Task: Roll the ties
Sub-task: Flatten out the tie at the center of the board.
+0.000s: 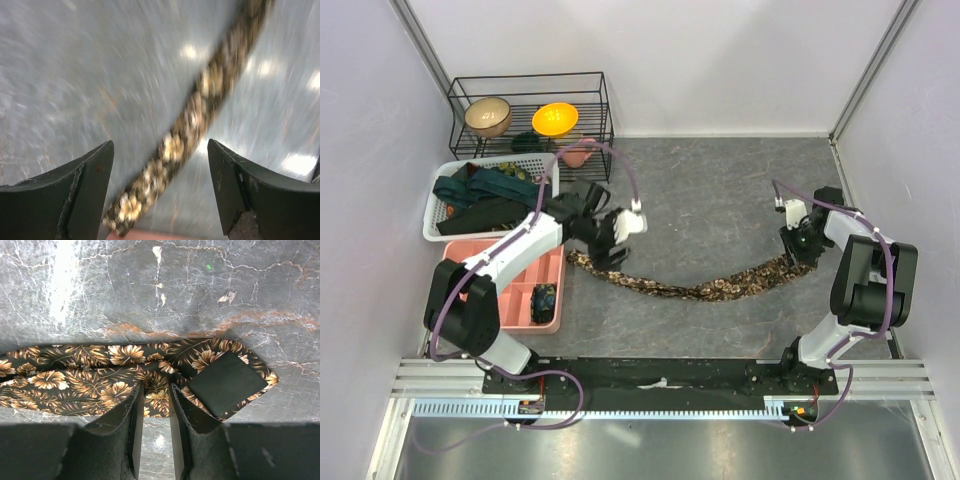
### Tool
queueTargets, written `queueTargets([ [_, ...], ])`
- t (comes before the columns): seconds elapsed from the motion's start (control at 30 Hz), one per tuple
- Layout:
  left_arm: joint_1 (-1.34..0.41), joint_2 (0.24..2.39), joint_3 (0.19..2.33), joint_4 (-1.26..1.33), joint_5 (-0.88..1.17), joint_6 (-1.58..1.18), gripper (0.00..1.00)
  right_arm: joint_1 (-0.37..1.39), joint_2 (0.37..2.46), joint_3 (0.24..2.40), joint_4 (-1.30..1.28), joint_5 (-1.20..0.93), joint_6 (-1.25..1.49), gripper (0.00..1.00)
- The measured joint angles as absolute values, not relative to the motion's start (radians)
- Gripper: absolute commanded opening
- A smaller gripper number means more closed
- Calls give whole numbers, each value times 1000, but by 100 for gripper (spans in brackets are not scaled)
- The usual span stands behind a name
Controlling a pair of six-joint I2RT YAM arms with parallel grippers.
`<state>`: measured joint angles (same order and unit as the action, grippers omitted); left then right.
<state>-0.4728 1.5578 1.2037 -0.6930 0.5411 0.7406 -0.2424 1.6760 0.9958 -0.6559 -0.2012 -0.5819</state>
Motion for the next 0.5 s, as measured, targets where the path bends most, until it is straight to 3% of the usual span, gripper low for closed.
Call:
queueTargets([
  [0.3,-449,1543,939,-712,348,1262,87,-258,1676,998,-669,-200,-609,33],
  [0.43,-448,1544,870,-643,313,1366,78,-269,1676,999,-675,-200,-615,32],
  [0.5,-448,1544,854,-614,311,1398,66,-274,1676,999,-679,-200,-617,32],
])
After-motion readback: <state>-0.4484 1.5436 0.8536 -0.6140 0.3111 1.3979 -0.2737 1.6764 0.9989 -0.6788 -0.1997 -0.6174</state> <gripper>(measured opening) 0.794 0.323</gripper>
